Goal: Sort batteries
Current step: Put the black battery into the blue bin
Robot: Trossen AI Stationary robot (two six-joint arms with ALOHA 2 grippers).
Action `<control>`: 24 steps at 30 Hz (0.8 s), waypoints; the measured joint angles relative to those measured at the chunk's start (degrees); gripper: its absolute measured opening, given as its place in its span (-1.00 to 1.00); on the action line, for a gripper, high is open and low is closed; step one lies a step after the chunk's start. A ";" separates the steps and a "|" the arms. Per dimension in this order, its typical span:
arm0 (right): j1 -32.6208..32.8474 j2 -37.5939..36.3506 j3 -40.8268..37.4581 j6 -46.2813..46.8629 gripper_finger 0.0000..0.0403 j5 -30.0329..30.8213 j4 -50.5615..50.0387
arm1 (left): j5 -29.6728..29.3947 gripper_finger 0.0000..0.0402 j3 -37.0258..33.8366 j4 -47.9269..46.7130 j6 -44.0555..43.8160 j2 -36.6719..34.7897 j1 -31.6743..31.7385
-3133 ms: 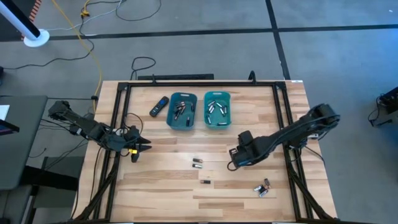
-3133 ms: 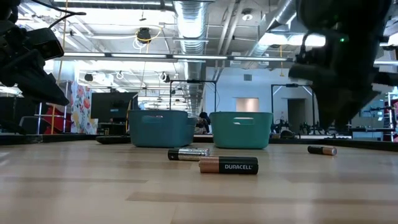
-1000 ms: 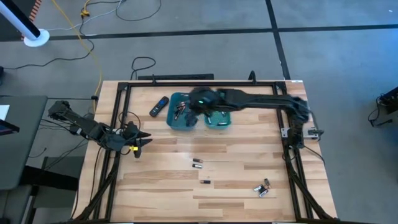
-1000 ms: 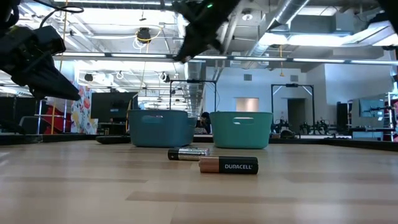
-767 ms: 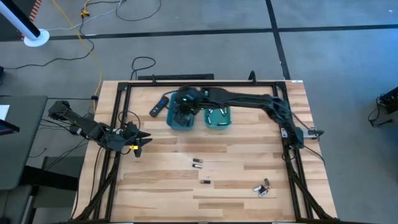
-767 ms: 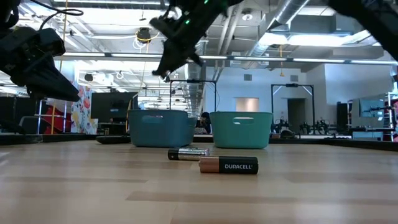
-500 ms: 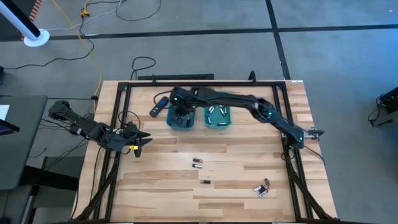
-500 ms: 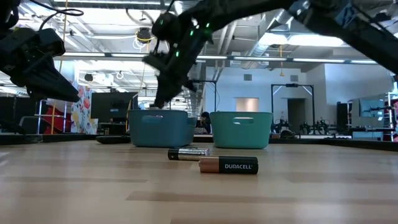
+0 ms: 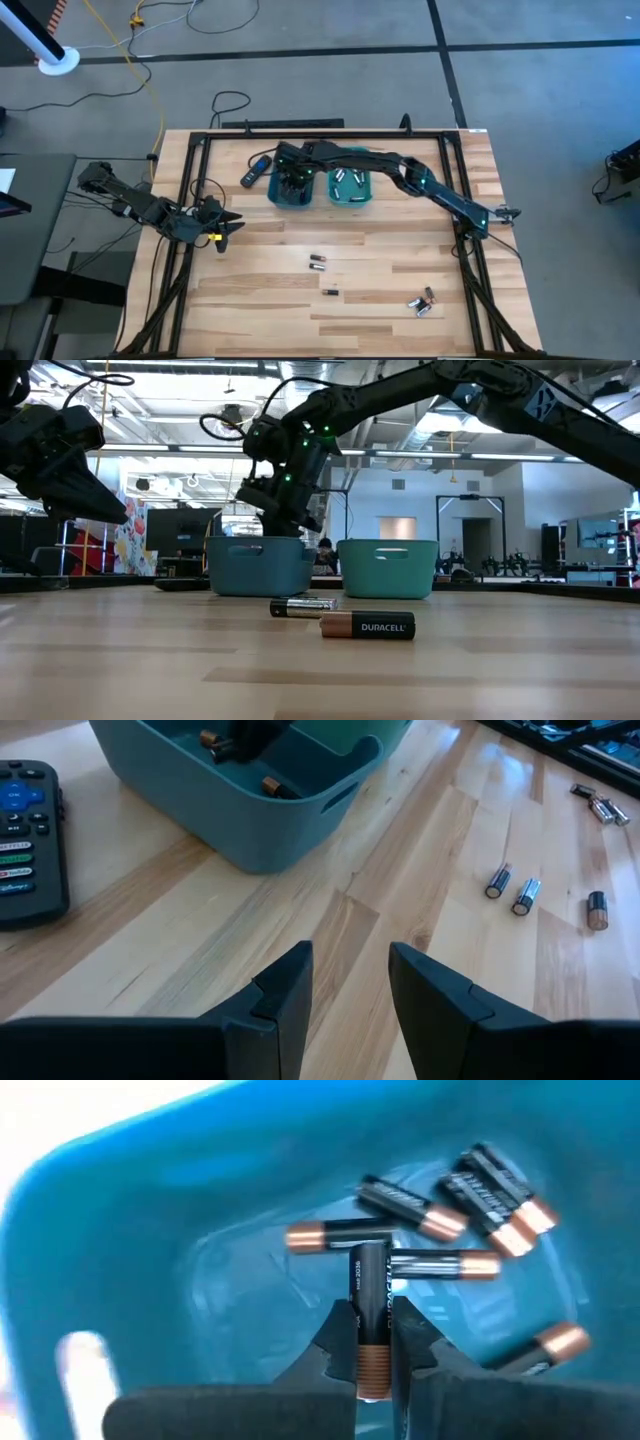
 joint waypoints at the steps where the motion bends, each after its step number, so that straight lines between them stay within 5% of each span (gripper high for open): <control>1: -0.29 0.01 0.00 -0.44 -0.90 0.02 -0.05 | 0.00 -0.36 0.00 -0.02 0.00 0.00 0.00; 24: -2.10 1.12 -4.50 -6.27 -0.90 0.58 0.40 | 0.02 -0.36 0.00 -2.14 -0.17 0.00 -0.01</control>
